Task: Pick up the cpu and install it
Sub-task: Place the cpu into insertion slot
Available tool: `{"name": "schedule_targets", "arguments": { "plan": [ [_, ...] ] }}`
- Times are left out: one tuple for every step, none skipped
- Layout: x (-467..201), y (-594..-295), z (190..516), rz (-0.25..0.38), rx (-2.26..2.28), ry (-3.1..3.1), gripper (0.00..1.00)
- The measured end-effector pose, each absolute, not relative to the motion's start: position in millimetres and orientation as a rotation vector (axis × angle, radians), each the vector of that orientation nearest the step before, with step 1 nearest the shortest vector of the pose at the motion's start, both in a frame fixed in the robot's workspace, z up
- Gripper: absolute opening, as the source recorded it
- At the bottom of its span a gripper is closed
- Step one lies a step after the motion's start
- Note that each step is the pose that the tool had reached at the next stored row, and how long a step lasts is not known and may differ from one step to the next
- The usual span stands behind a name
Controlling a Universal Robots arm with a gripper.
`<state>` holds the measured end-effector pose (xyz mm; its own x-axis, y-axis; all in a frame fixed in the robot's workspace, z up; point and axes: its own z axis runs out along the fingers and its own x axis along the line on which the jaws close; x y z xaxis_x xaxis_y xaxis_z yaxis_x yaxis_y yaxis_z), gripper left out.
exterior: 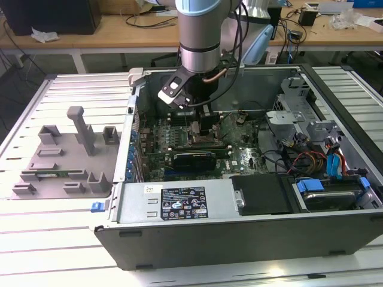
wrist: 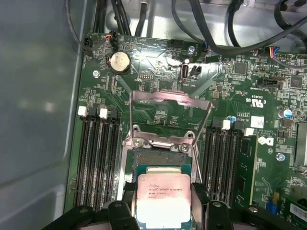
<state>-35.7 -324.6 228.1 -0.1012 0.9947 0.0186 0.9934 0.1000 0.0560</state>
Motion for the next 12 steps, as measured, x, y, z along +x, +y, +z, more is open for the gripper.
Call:
{"name": "schedule_targets", "arguments": {
  "plan": [
    [-34.9,-324.6,226.4,0.084,2.090,2.312,0.54],
    [-34.9,-324.6,224.5,0.084,2.106,2.297,0.54],
    [-34.9,-324.6,223.7,0.084,2.119,2.285,0.54],
    [-34.9,-324.6,223.1,0.083,2.129,2.275,0.54],
    [-34.9,-324.6,221.6,0.084,2.136,2.268,0.54],
    [-34.9,-324.5,219.9,0.084,2.137,2.268,0.54],
    [-34.9,-324.5,218.6,0.084,2.137,2.268,0.54],
    [-34.9,-324.3,216.8,0.084,2.137,2.268,0.54],
    [-34.9,-324.3,216.5,0.084,2.137,2.268,0.54],
    [-34.9,-324.3,216.5,0.084,2.137,2.268,0.54],
    [-34.9,-324.3,216.4,0.084,2.137,2.268,0.54],
    [-34.9,-324.3,216.4,0.084,2.137,2.268,0.54]
  ]
}}
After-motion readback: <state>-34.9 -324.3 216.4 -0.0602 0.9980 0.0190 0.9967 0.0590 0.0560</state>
